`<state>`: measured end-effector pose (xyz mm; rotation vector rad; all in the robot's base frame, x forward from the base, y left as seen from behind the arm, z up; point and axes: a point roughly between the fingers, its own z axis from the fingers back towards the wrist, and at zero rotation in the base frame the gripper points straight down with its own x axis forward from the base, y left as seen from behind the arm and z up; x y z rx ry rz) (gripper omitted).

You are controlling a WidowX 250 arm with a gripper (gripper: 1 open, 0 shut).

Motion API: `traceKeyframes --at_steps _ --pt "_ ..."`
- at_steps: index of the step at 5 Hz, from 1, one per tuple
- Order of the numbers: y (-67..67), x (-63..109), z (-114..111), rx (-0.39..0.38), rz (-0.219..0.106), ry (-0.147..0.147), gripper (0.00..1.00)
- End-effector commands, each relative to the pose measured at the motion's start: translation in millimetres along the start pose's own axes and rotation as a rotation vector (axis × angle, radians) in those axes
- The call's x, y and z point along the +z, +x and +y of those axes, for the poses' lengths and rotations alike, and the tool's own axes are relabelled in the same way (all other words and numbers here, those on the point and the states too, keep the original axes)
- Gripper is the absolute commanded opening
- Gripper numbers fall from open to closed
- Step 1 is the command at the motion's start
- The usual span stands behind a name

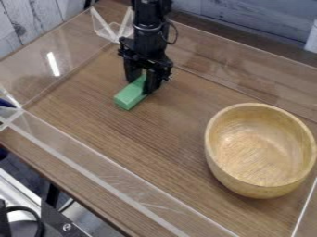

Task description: Put the green block in the brown bowl

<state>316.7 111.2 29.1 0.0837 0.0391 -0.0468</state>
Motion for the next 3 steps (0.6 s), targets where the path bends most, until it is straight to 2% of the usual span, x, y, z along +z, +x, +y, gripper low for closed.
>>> traceKeyframes --at_steps 1,2,3 --pt "12.4 33.7 -1.0 0.048 -0.088 0.042 0.00" --pt "11.6 50.2 -8.4 0.089 -0.114 0.056 0.00" --pt "6.0 89.1 -27.0 0.091 -0.142 0.054 0.00"
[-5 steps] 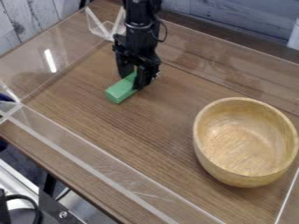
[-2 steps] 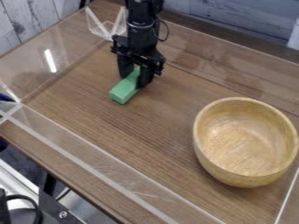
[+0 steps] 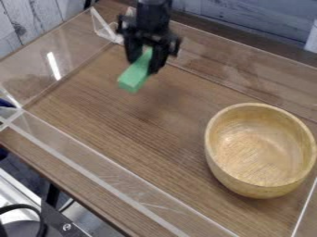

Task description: Put the green block in the brown bowl

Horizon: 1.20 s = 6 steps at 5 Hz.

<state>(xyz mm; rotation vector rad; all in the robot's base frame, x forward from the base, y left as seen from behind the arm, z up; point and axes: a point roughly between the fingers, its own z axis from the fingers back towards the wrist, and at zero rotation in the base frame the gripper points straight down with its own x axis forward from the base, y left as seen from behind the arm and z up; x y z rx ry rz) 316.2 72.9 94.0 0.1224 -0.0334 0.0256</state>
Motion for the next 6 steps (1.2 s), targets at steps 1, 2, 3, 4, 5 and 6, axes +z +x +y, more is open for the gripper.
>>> traceKeyframes --at_steps 1,2,3,4,5,6 --pt "6.2 55.8 -31.6 -0.015 -0.074 -0.016 0.00" --pt "8.9 74.6 -67.6 -0.121 -0.059 -0.050 0.00" --pt "3.9 85.9 -104.9 -0.239 -0.032 -0.076 0.00" --pt "-23.9 85.1 -134.2 -0.254 -0.022 -0.097 0.00" --pt "-47.8 69.4 -159.1 -0.258 -0.013 -0.119 0.00" --pt "-64.7 42.1 -172.3 -0.298 -0.010 -0.142 0.00"
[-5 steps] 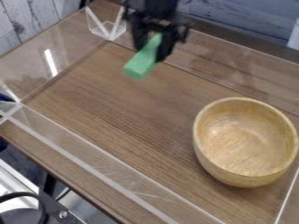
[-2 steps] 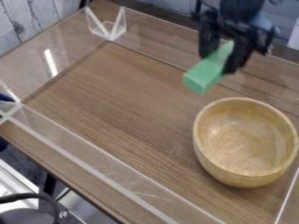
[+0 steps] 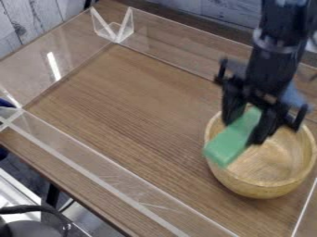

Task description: Put the green block in the brown bowl

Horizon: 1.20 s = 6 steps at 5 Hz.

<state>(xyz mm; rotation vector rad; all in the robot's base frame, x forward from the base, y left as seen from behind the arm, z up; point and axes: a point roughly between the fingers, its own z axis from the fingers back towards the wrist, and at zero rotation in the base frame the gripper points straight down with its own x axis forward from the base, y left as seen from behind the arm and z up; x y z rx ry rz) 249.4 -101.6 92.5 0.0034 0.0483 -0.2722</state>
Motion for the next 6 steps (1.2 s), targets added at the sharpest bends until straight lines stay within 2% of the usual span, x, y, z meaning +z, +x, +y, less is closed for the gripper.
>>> traceKeyframes --at_steps 1,2,4,6 --pt "7.7 -2.2 -7.4 -0.033 -0.095 -0.031 0.00" --pt "8.4 -9.0 -11.1 -0.050 -0.120 -0.041 0.00" --pt "3.9 -16.5 -8.7 -0.020 -0.142 -0.004 0.00" --pt "7.4 -10.2 -9.8 -0.003 -0.173 -0.015 0.00"
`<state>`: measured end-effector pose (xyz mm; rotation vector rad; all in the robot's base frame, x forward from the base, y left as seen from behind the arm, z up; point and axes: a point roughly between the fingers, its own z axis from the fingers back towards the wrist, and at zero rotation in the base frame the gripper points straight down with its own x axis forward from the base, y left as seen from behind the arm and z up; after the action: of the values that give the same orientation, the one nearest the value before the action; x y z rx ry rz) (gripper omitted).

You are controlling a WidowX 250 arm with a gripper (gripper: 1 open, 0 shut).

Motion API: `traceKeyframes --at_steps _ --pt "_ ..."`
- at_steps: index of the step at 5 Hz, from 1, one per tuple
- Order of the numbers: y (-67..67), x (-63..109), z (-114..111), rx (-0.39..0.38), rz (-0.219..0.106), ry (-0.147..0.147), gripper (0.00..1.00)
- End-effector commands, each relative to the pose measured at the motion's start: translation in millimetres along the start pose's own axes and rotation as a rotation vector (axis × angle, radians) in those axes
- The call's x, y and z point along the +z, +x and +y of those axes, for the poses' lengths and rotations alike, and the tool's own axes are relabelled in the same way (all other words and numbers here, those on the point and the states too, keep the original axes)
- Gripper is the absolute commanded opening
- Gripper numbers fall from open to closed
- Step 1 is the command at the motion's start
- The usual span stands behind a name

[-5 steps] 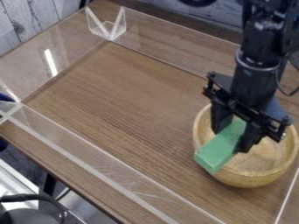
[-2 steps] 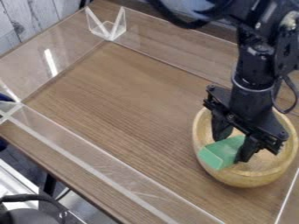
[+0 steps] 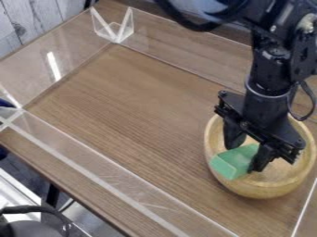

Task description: Put the green block in the brown bowl

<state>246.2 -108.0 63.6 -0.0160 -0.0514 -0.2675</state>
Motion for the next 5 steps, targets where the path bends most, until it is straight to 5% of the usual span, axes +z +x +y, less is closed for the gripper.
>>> traceKeyframes --at_steps 1,5 --pt "10.9 21.9 0.0 0.019 -0.068 -0.023 0.00" --pt "10.4 22.4 -4.3 0.058 -0.086 -0.030 0.00"
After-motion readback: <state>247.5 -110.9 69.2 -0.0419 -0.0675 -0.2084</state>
